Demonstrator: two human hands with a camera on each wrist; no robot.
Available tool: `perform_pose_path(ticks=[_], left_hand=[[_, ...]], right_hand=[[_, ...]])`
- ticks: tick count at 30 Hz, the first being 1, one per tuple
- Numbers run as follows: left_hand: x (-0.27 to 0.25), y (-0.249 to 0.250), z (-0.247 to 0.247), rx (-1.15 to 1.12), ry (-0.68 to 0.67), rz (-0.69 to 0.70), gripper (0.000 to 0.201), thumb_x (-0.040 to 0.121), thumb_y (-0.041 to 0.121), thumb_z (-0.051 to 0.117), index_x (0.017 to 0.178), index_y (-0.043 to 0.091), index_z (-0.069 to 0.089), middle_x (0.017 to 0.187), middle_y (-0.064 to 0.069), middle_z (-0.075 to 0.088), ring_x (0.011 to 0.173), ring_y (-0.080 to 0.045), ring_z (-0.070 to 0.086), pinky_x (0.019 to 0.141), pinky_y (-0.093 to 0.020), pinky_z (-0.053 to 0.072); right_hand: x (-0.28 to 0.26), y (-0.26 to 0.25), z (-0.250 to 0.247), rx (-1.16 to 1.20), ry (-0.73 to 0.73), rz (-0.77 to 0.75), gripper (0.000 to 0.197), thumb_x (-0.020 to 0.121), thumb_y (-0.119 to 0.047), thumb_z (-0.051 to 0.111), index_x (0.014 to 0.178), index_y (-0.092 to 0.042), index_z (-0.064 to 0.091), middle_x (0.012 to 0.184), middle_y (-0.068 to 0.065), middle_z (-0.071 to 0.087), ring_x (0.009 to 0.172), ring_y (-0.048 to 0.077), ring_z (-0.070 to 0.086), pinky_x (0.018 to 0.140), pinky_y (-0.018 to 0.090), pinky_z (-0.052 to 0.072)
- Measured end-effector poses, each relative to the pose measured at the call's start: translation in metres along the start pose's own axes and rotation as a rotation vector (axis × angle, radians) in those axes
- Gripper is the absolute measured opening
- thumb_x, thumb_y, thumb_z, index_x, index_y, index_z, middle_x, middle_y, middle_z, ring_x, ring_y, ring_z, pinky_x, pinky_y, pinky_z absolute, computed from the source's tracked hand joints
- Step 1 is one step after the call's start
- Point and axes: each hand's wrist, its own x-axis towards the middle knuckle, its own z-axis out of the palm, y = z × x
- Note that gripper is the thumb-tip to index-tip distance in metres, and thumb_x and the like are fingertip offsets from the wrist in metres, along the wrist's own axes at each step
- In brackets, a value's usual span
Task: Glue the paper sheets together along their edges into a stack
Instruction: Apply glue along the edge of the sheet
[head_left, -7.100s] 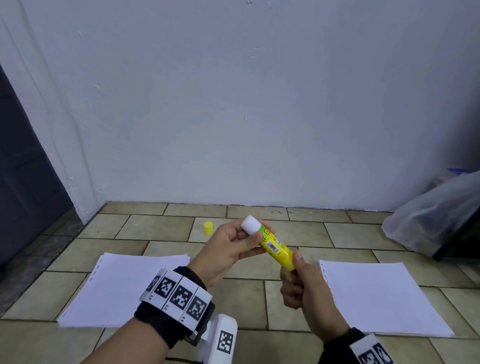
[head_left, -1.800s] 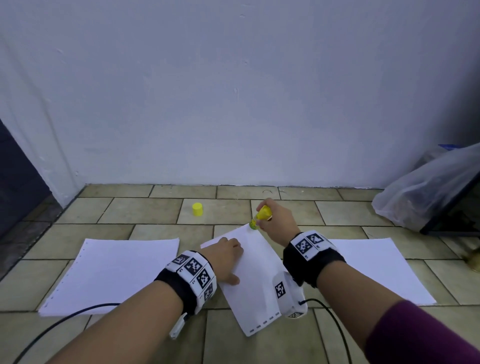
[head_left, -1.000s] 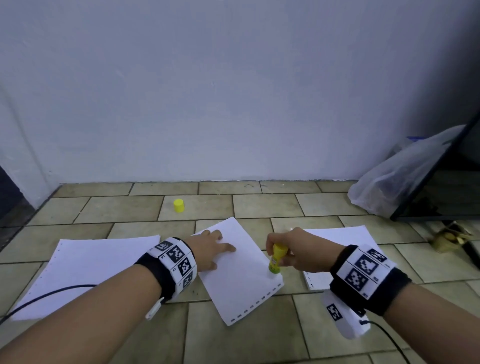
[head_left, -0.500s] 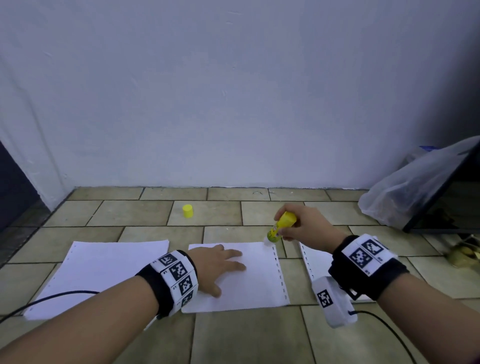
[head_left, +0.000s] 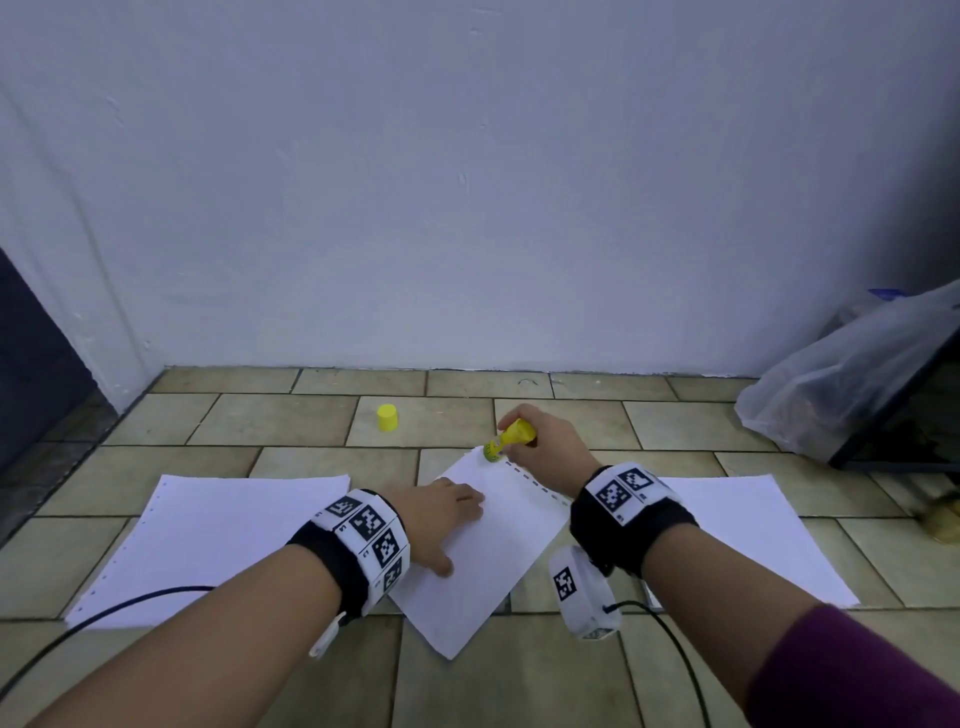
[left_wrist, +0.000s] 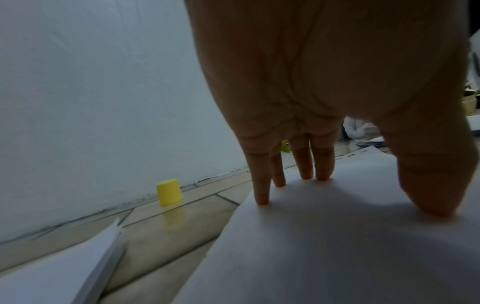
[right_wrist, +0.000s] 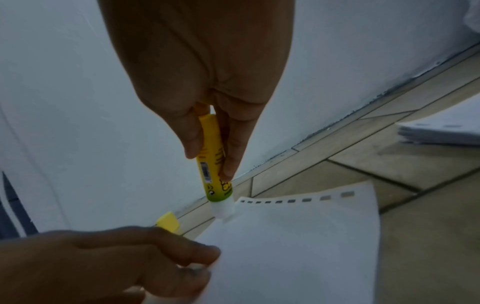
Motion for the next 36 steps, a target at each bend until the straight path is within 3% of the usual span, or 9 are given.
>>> perform_pose_path(ticks=[2, 5, 9, 14, 22, 24, 27, 33, 36], left_hand=[[0.0, 0.0, 0.0, -0.004, -0.005, -0.004, 0.078, 0.09, 0.031, 0.063, 0.153, 0.016, 0.018, 0.161, 0.003, 0.006, 0.146, -0.019, 0.01, 0.114, -0.034, 0.023], [-0.001, -0.001, 0.001, -0.022, -0.009, -0.001, 0.079, 0.091, 0.032, 0.063, 0.153, 0.016, 0.016, 0.161, 0.003, 0.005, 0.147, -0.018, 0.008, 0.115, -0.033, 0.019], [-0.001, -0.004, 0.001, -0.043, -0.014, -0.004, 0.08, 0.091, 0.032, 0.062, 0.154, 0.017, 0.015, 0.161, 0.004, 0.004, 0.147, -0.016, 0.005, 0.117, -0.032, 0.015], [-0.001, -0.003, -0.001, -0.013, -0.036, -0.007, 0.078, 0.092, 0.03, 0.062, 0.153, 0.016, 0.017, 0.161, 0.002, 0.006, 0.146, -0.018, 0.009, 0.117, -0.033, 0.017], [-0.001, -0.001, -0.006, 0.08, -0.07, -0.016, 0.071, 0.092, 0.005, 0.055, 0.152, 0.02, 0.021, 0.158, 0.0, 0.016, 0.141, -0.022, 0.023, 0.113, -0.039, 0.029], [-0.002, 0.001, -0.006, 0.07, -0.058, -0.034, 0.077, 0.09, 0.01, 0.061, 0.152, 0.024, 0.019, 0.151, -0.003, 0.026, 0.136, -0.023, 0.03, 0.108, -0.041, 0.036], [-0.002, 0.006, -0.006, 0.08, -0.071, -0.08, 0.085, 0.085, 0.027, 0.07, 0.152, 0.027, 0.018, 0.145, -0.004, 0.027, 0.13, -0.025, 0.037, 0.101, -0.045, 0.043], [-0.004, 0.014, 0.001, 0.012, 0.018, -0.095, 0.083, 0.081, 0.049, 0.07, 0.147, 0.022, 0.027, 0.15, 0.002, 0.02, 0.136, -0.018, 0.026, 0.101, -0.042, 0.041], [-0.002, 0.013, 0.003, -0.023, 0.034, -0.125, 0.084, 0.08, 0.053, 0.068, 0.146, 0.023, 0.027, 0.151, 0.001, 0.023, 0.137, -0.019, 0.027, 0.104, -0.042, 0.038]], right_hand=[[0.007, -0.003, 0.007, -0.032, -0.034, -0.004, 0.019, 0.087, -0.009, 0.061, 0.103, -0.019, 0.058, 0.089, 0.005, 0.057, 0.076, 0.022, 0.054, 0.065, 0.03, 0.048], [0.012, -0.004, 0.006, -0.113, -0.063, -0.018, 0.021, 0.089, -0.008, 0.059, 0.109, -0.014, 0.06, 0.092, 0.006, 0.056, 0.076, 0.021, 0.053, 0.059, 0.023, 0.043], [0.009, -0.004, -0.01, -0.294, -0.162, -0.066, 0.021, 0.089, -0.012, 0.062, 0.109, -0.016, 0.061, 0.099, 0.006, 0.058, 0.083, 0.019, 0.053, 0.072, 0.026, 0.043], [-0.013, -0.001, -0.037, -0.457, -0.282, -0.088, 0.025, 0.089, -0.01, 0.062, 0.113, -0.016, 0.061, 0.092, -0.001, 0.054, 0.083, 0.015, 0.049, 0.074, 0.024, 0.04], [-0.039, 0.007, -0.062, -0.538, -0.354, -0.045, 0.024, 0.09, -0.011, 0.061, 0.112, -0.018, 0.06, 0.098, 0.003, 0.062, 0.084, 0.015, 0.053, 0.077, 0.027, 0.046], [-0.039, 0.009, -0.065, -0.415, -0.286, -0.027, 0.02, 0.087, -0.01, 0.063, 0.105, -0.02, 0.062, 0.093, 0.003, 0.064, 0.082, 0.017, 0.06, 0.078, 0.029, 0.051], [-0.036, 0.012, -0.066, -0.158, -0.122, -0.009, 0.021, 0.082, -0.006, 0.066, 0.091, -0.024, 0.062, 0.086, 0.004, 0.068, 0.07, 0.014, 0.067, 0.076, 0.03, 0.057], [-0.029, 0.006, -0.052, -0.017, -0.014, -0.005, 0.019, 0.081, -0.004, 0.066, 0.093, -0.018, 0.062, 0.084, 0.006, 0.067, 0.064, 0.012, 0.064, 0.074, 0.036, 0.057], [-0.025, 0.005, -0.039, -0.034, -0.008, -0.007, 0.018, 0.083, -0.006, 0.065, 0.095, -0.019, 0.062, 0.088, 0.004, 0.065, 0.064, 0.009, 0.063, 0.062, 0.02, 0.054]])
